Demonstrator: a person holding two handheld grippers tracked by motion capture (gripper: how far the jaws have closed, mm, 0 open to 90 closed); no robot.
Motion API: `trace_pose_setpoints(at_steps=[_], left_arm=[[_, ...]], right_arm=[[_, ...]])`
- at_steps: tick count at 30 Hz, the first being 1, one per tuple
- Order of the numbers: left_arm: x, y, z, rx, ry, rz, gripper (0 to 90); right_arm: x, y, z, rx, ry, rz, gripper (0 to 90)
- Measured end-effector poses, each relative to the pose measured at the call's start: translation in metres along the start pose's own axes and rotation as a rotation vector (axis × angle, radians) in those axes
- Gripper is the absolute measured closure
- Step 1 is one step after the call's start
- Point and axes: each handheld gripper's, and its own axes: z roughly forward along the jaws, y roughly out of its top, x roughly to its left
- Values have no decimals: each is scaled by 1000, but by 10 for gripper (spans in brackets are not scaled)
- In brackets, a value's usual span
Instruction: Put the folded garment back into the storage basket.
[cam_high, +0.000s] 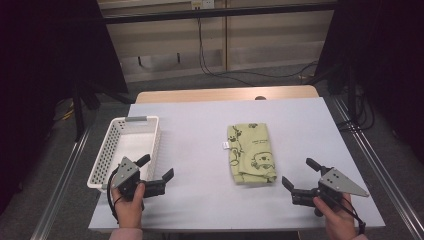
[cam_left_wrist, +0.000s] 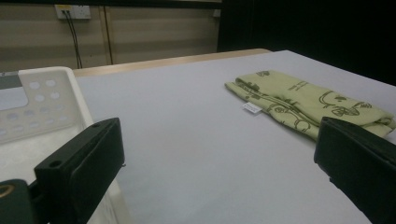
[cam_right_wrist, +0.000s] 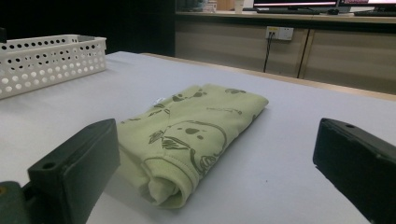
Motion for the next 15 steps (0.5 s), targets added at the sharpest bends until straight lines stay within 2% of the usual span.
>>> trace_pose_setpoints(at_steps=[2,4,5,6,10,11,12,15], left_arm=[[0,1,0,1,-8,8,20],[-3,1,2,-13,-17,-25,19],[-3,1,2,-13,-17,-25,19],[-3,2,3,-6,-20,-3,19],[-5,4,5,-9,-33,-10,18],[-4,5,5,1,-36,10,16],[-7,5,7,-16,-46,-9,16],[-8,7,11,-10,-55,-3,16]], right_arm=[[0,0,0,-3,-1,-2,2],[0,0,-1,0,-5,0,2],[0,0,-1,0,-5,0,2],[0,0,-1,1,-4,1,2],[0,0,0,-1,3,1,3],[0,0,0,-1,4,0,3],[0,1,0,-4,1,-2,3],[0,1,-1,-5,-2,0,2]])
